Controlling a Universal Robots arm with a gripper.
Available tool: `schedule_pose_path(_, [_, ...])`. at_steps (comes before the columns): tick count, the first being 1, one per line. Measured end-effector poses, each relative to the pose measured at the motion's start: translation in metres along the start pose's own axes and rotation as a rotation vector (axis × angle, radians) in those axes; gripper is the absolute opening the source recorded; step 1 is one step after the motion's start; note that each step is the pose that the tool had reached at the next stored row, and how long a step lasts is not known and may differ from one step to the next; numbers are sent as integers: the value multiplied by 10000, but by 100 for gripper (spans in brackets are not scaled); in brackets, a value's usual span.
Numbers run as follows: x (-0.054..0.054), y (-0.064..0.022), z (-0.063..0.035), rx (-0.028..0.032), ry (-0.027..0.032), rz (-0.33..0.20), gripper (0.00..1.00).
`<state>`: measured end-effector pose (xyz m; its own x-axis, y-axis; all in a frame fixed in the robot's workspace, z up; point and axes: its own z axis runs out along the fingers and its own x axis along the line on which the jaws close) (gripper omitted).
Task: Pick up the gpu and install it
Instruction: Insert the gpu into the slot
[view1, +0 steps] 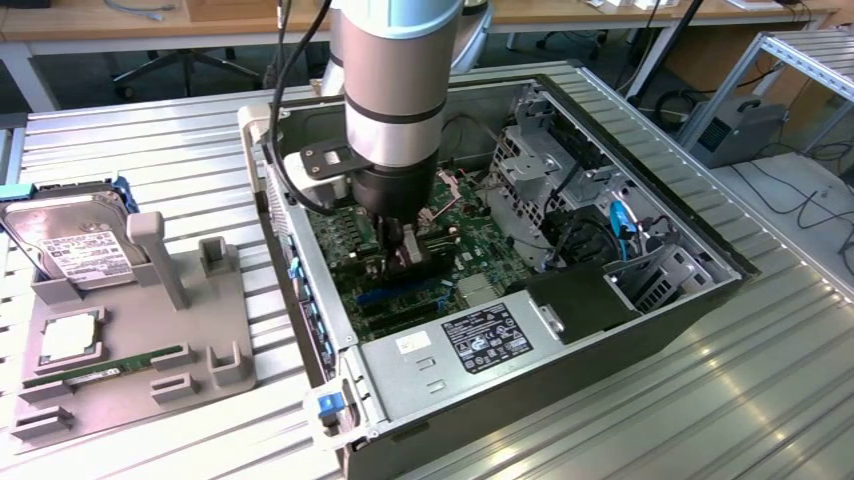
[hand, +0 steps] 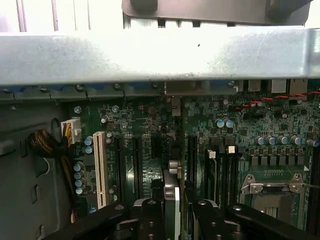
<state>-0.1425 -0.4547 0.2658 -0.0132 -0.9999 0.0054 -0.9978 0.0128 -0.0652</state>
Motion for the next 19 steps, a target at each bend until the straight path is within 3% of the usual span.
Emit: schedule_pose_path(19, [-16, -7, 29, -1, -7, -51, 27])
